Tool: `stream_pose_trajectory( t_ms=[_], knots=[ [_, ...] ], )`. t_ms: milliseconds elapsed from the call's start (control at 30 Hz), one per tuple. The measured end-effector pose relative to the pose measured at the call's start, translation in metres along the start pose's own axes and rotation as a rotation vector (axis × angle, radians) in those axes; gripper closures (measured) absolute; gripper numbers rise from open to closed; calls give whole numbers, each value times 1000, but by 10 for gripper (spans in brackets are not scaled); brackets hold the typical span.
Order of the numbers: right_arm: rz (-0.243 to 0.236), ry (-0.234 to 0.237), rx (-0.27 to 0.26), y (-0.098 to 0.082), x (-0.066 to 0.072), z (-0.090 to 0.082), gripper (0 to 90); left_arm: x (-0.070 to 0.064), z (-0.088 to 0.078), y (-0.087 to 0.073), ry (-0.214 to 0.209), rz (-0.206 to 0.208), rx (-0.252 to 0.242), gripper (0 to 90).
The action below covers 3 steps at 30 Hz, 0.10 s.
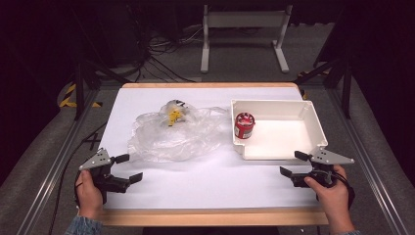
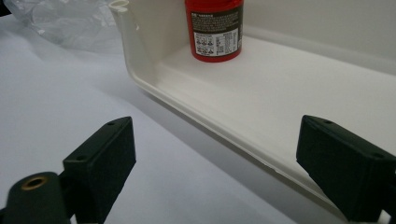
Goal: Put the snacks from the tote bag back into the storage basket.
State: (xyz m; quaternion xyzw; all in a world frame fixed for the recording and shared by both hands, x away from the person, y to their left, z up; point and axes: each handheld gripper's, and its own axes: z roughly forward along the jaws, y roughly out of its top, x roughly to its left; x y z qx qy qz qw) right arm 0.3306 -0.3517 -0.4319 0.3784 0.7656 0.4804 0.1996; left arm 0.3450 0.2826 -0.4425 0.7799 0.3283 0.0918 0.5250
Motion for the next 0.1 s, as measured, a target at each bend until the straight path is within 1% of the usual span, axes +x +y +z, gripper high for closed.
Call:
stream_pose_trajectory(
  t_ms=[100],
  knots=[
    [4,-1,-4,-3,0,2,121,0,0,-1,12,1,-7,31]
  ],
)
